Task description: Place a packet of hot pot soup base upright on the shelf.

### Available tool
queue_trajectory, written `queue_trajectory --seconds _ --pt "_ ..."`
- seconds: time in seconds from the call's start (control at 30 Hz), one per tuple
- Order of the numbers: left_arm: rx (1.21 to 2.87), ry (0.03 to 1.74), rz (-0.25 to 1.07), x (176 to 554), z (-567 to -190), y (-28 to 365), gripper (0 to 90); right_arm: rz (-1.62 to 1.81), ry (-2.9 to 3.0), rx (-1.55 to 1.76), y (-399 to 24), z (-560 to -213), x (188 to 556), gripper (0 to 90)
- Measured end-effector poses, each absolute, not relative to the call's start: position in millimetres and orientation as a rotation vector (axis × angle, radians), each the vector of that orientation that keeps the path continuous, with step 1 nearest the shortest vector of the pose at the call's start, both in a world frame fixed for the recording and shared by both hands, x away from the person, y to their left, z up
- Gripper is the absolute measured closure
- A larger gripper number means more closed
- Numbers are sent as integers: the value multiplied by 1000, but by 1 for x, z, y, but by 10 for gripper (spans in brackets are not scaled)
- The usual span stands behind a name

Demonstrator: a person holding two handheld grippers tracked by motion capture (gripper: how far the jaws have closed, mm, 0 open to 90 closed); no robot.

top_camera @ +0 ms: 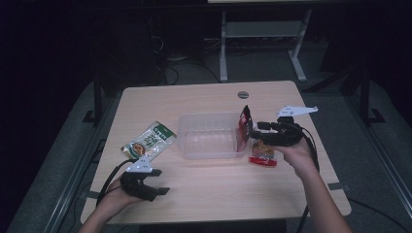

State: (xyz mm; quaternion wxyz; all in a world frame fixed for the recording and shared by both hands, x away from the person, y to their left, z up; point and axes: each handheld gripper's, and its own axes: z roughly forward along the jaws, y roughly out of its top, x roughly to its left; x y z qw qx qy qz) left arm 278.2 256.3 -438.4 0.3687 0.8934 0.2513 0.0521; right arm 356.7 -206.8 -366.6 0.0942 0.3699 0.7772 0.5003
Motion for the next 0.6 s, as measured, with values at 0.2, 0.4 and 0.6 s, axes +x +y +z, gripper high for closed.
queue_trajectory --seconds 0.2,0.4,0.6 --pt "2289 653 143 279 -438 258 257 1385 2329 1056 -216 -366 345 354" --pt "2289 653 141 280 -439 257 257 1323 2338 1095 -234 -379 342 383" --pt "2303 650 138 279 -440 256 259 1199 2396 1144 -241 -406 355 723"
